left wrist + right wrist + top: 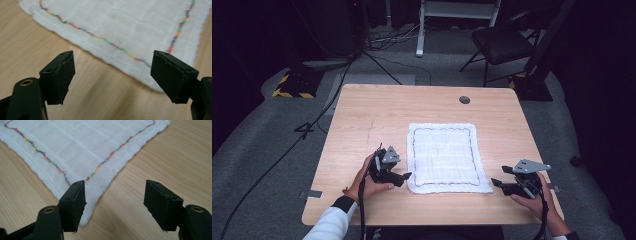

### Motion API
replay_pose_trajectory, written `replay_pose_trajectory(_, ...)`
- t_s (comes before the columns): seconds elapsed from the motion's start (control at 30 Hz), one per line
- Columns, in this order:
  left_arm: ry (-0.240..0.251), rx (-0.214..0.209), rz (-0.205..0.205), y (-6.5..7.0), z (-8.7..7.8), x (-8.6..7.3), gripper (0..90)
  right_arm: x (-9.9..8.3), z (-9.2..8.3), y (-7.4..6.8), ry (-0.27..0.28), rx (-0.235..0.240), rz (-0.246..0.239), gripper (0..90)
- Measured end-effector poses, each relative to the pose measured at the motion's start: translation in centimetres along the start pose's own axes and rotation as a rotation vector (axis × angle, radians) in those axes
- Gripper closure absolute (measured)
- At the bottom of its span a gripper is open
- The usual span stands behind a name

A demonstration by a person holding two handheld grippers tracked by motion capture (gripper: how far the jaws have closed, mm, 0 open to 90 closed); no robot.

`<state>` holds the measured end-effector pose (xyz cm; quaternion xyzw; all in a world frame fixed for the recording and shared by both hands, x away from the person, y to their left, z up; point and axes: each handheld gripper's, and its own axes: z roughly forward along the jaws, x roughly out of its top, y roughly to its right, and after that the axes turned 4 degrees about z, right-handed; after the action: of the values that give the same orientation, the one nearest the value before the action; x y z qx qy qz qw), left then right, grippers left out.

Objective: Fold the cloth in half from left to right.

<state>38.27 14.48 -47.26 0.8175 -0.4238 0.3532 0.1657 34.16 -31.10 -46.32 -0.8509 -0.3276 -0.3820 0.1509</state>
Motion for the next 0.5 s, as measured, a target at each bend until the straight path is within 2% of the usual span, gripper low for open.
replay_pose_trajectory(0.07, 0.0, 0.005, -0.017, -0.9, 0.1, 0.2, 19.7, 0.6, 0.5, -0.3, 0.002, 0.011, -0.005, 36.1)
replay_pose_trajectory(0.13, -0.006, 0.027, -0.027, -1.9, 0.3, 0.5, 19.8, 1.3, 1.0, -0.8, 0.016, 0.037, -0.03, 37.6)
replay_pose_trajectory(0.2, -0.015, 0.04, -0.049, -3.3, 0.9, 1.0, 22.0, 2.4, 2.0, -2.0, 0.022, 0.072, -0.068, 38.5)
replay_pose_trajectory(0.23, -0.015, 0.04, -0.049, -3.3, 0.9, 1.0, 21.5, 2.4, 2.0, -2.0, 0.022, 0.072, -0.068, 38.5)
replay_pose_trajectory(0.3, -0.021, 0.075, -0.036, -3.7, 1.6, 1.3, 21.8, 3.0, 2.8, -3.0, 0.019, 0.089, -0.098, 39.3)
replay_pose_trajectory(0.33, -0.043, 0.065, -0.04, -4.2, 2.0, 1.6, 21.3, 3.4, 3.3, -3.6, 0.013, 0.097, -0.116, 39.4)
replay_pose_trajectory(0.37, -0.042, 0.067, -0.055, -4.6, 2.3, 1.9, 20.1, 3.8, 3.9, -4.1, 0.012, 0.107, -0.133, 39.7)
replay_pose_trajectory(0.43, -0.03, 0.075, -0.068, -5.2, 2.9, 2.6, 20.6, 4.8, 5.0, -5.5, 0.013, 0.138, -0.163, 39.9)
replay_pose_trajectory(0.47, -0.024, 0.084, -0.08, -5.6, 3.2, 2.9, 20.5, 5.4, 6.0, -6.7, 0.015, 0.162, -0.191, 41.1)
replay_pose_trajectory(0.5, -0.013, 0.073, -0.109, -6.0, 3.6, 3.4, 20.4, 5.8, 6.6, -7.6, 0.015, 0.171, -0.208, 41.1)
